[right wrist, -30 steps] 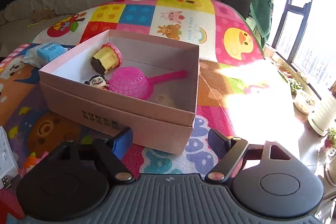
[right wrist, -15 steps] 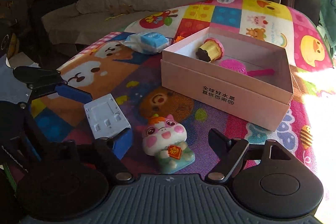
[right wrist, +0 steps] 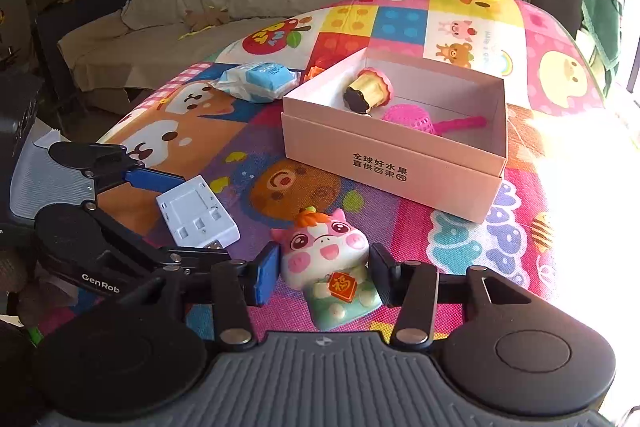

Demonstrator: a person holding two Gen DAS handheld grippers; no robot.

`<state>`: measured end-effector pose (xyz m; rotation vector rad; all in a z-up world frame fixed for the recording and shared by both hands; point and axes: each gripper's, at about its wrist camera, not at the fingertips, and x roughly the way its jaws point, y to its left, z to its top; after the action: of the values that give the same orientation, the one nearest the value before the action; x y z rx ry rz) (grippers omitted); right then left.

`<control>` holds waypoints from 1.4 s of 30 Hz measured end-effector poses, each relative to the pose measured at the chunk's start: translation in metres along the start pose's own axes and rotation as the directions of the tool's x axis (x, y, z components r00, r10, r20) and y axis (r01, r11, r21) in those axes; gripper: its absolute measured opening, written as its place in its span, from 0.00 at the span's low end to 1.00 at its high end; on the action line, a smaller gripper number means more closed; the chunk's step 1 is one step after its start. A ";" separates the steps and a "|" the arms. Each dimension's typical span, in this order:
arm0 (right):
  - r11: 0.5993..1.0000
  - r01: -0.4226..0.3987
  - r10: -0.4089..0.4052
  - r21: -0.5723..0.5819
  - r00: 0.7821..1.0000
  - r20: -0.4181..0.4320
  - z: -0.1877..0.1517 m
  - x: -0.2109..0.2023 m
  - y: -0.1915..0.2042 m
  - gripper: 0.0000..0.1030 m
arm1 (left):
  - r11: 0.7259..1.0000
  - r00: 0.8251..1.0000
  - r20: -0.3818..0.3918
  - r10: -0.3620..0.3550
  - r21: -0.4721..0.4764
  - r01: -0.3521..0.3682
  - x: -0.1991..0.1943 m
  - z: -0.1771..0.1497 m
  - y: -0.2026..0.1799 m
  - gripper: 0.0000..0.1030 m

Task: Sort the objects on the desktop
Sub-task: 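Lower the pig into the pink box with the right gripper while the left lifts the charger, then lower the white charger box into the pink box and open the left gripper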

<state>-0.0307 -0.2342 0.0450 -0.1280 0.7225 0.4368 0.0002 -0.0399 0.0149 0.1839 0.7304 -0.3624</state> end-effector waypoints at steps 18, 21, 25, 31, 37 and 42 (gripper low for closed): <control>0.967 0.036 -0.105 0.250 0.957 0.269 0.140 -0.014 -0.107 0.48 | 0.999 0.947 0.321 0.034 0.011 -0.040 0.002 0.183 0.015 0.92; 0.950 0.068 -0.148 0.304 0.957 0.248 0.132 0.003 -0.112 0.49 | 0.999 0.956 0.294 0.017 -0.042 -0.005 0.017 0.195 0.029 0.92; 0.971 0.104 -0.161 0.216 0.951 0.265 0.101 -0.004 -0.090 0.62 | 0.997 0.961 0.275 -0.007 -0.073 0.029 0.035 0.201 0.033 0.92; 0.984 0.176 -0.169 -0.009 0.956 0.241 0.058 -0.012 -0.048 0.69 | 0.994 0.959 0.284 -0.030 -0.089 0.057 0.055 0.222 0.024 0.97; 0.983 0.178 -0.163 -0.052 0.963 0.217 0.037 -0.014 -0.037 0.76 | 0.984 0.961 0.275 0.016 -0.177 0.034 0.037 0.185 0.053 0.98; 0.986 0.163 -0.153 -0.034 0.970 0.190 0.043 -0.004 -0.034 0.76 | 0.980 0.970 0.191 0.151 -0.158 -0.121 0.026 0.110 0.072 0.99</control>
<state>0.0077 -0.2551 0.0783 -0.1875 0.5124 0.3093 0.1138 -0.0116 0.0807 0.0576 0.5373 -0.1922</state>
